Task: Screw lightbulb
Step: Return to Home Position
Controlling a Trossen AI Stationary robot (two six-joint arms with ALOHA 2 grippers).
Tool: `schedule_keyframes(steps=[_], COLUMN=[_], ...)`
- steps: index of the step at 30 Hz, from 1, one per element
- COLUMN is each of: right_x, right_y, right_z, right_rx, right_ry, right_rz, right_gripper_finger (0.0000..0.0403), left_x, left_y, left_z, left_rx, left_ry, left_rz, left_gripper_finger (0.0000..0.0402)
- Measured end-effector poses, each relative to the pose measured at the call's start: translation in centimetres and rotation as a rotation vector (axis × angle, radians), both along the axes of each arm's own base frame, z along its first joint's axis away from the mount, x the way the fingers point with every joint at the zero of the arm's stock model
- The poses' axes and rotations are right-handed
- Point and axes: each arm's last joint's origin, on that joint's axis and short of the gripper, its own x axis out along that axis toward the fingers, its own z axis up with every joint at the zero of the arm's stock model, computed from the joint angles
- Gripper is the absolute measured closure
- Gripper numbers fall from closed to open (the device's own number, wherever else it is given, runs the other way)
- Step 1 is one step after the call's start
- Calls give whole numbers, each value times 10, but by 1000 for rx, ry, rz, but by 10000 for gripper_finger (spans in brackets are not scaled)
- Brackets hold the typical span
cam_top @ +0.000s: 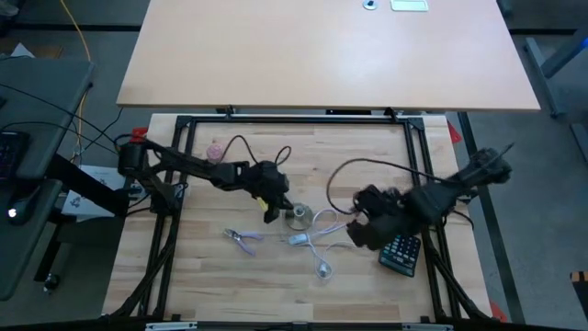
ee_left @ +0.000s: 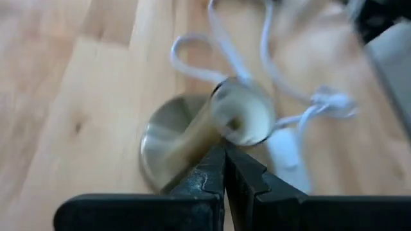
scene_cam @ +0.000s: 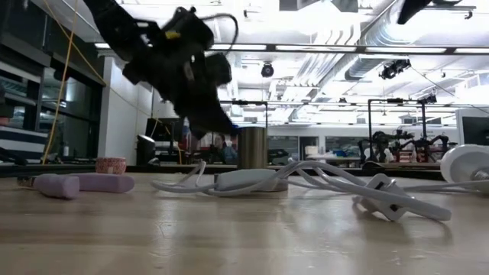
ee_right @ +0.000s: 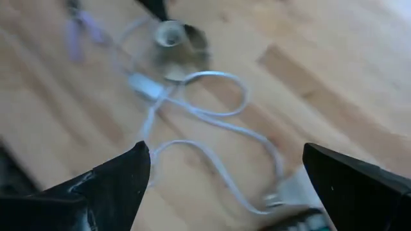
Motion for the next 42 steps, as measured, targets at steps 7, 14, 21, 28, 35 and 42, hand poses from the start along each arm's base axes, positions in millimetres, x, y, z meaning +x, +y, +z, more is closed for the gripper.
schedule_keyframes(steps=[7, 14, 21, 28, 35, 42], right_x=[-35, -52, -57, -37, -30, -64], right_y=[7, -2, -7, -29, -63, -65], right_z=[-21, -32, -35, -55, -55, -41], right_rx=[-13, -65, 5, 32, -52, -112], right_ry=[-167, -217, -498, -849, -934, -921], right_rz=[44, 253, 306, 207, 234, 329], right_gripper_finger=[6, 6, 6, 6, 6, 6], left_x=[-8, -28, -81, -136, -172, -178], left_y=[9, 14, -29, -47, -37, -19], left_z=[39, 94, 85, 47, 12, 16], left_rx=[-42, -157, -283, -314, -247, -119], left_ry=[-163, -350, -736, -817, -672, -674], left_rz=[63, 179, 290, 345, 215, 195], left_gripper_finger=[401, 401, 401, 402, 402, 402])
